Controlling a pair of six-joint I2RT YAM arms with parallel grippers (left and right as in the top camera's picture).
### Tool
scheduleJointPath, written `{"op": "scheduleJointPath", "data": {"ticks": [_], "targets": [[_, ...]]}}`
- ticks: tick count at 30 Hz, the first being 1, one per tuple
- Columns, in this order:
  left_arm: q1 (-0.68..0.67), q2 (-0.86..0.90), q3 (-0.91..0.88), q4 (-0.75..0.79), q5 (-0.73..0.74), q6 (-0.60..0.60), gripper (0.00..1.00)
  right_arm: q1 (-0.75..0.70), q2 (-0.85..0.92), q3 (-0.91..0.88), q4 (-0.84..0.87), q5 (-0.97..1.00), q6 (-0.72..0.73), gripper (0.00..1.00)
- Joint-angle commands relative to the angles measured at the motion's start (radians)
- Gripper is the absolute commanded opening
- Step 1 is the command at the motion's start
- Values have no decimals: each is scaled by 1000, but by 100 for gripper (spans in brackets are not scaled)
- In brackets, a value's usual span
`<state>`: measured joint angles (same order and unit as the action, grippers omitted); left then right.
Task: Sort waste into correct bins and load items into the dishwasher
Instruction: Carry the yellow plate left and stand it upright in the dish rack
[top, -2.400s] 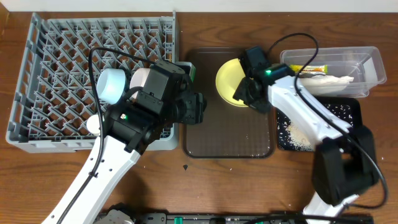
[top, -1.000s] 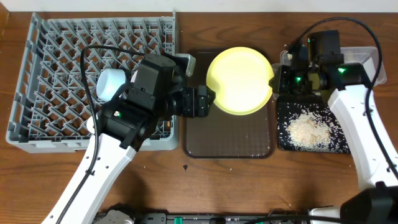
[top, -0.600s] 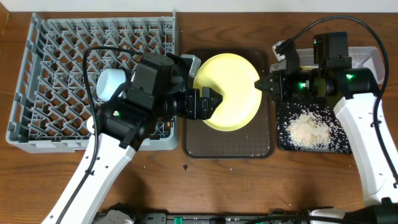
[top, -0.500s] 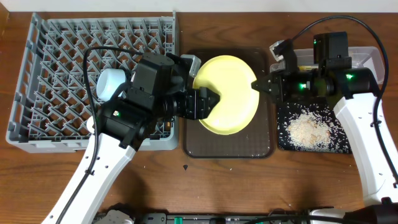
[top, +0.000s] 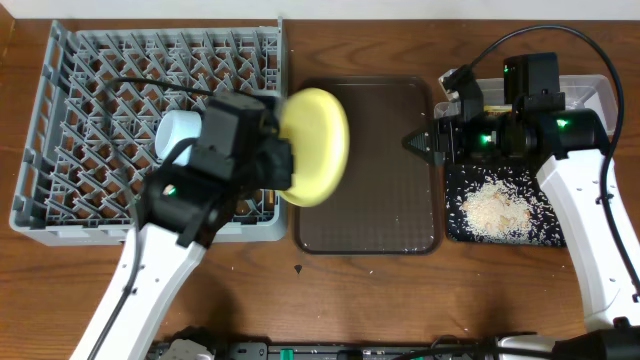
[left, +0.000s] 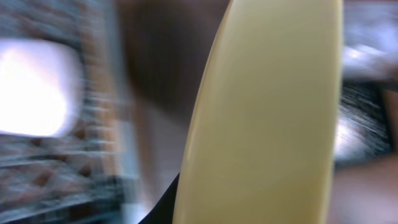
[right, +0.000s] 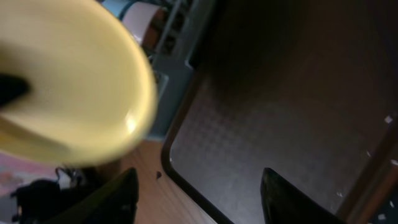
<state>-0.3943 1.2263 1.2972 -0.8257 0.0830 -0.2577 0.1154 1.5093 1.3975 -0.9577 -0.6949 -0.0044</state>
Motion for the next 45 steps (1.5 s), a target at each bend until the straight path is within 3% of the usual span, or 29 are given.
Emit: {"op": "scheduleJointPath", "data": {"ticks": [1,6,9,13,19,30,38,39,41,44,45], "targets": [[18,-87,20,-2,-529,146,8,29,-19,0,0,61,35,73],[29,-93,18,24,-1011,329,8,85,-19,0,8,250,128,83],[102,-50,17,66,-1067,542,8,110,-19,0,6,288,131,84],[269,38,17,137,-950,620,8,122,-19,0,8,287,132,84],[448,202,17,246,-788,620,8,122,-19,0,3,287,131,84],[557,363,17,269,-434,624,8,121,-19,0,6,287,131,85],[557,415,16,249,-383,624,8,122,-19,0,23,287,132,85],[557,422,16,243,-383,624,12,121,-19,0,23,287,140,85],[557,438,16,236,-385,624,39,122,-19,0,23,287,142,86],[557,436,16,241,-390,623,44,122,-19,0,21,287,142,86],[557,430,16,241,-390,622,53,122,-19,0,21,287,142,86]]}}
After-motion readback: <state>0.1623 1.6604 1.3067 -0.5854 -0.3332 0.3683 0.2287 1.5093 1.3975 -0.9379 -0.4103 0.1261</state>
